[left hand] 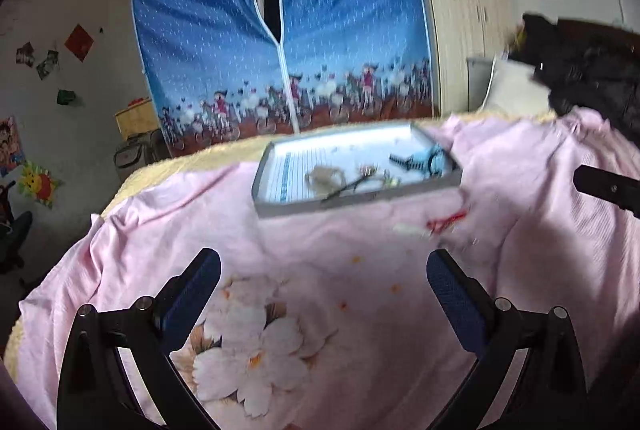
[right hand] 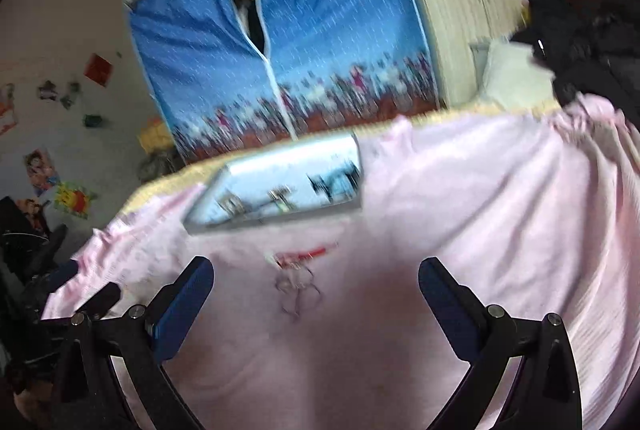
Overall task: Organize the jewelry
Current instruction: 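Move left tool to the white plastic piece while right tool nears red beaded bracelet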
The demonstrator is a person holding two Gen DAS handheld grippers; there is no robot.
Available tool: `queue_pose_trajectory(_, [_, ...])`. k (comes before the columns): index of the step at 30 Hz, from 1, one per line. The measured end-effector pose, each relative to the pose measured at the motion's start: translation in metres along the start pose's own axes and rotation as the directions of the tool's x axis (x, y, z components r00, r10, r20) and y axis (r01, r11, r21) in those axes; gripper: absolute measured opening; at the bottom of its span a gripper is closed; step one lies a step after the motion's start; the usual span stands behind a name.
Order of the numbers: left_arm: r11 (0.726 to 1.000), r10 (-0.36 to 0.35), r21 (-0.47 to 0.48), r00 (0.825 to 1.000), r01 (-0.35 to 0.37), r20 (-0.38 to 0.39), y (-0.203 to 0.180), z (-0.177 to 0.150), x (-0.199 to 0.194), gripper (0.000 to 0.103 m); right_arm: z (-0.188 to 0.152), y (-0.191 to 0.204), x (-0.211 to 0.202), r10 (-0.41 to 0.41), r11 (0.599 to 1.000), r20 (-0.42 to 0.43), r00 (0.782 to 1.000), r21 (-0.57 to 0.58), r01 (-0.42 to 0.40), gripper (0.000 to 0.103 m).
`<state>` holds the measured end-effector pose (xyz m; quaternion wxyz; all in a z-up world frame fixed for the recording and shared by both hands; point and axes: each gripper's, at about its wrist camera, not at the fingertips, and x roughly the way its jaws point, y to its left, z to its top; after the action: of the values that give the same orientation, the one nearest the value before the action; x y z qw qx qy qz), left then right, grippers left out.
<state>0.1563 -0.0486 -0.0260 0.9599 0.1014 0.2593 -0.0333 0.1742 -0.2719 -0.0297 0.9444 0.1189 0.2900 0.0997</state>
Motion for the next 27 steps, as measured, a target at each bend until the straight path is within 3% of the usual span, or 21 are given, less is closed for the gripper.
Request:
queue_pose_trajectory(5, [1.0,-0.013,-0.012,0.999,0.013,-0.052,0.004,-0.019,0.011,0.101,-0.007,-0.01,0.027,-0.045,0.998,-0.139,0.989,0.04,0.051,0.103])
queue_pose_trajectory(13, [0.986,-0.083,-0.152,0.986,0.061,-0.146,0.026,-0.027,0.031,0.101,-0.013,-0.009,0.033,-0.073,0.997,-0.192,0.979,0.016,0.077,0.103])
queue_pose_trajectory(19, [0.978,-0.081,-0.204,0.975,0.038,-0.205,0.033,-0.034,0.043,0.101,-0.016,0.002,0.045,-0.096,0.995,-0.24,0.966,-0.046,0.087,0.103])
queue_pose_trajectory(27, [0.961,-0.12,-0.273,0.966,0.054,-0.231,0.041,-0.039,0.052,0.101,-0.018,0.001,0.057,-0.087,0.996,-0.281,0.956,-0.059,0.073,0.103])
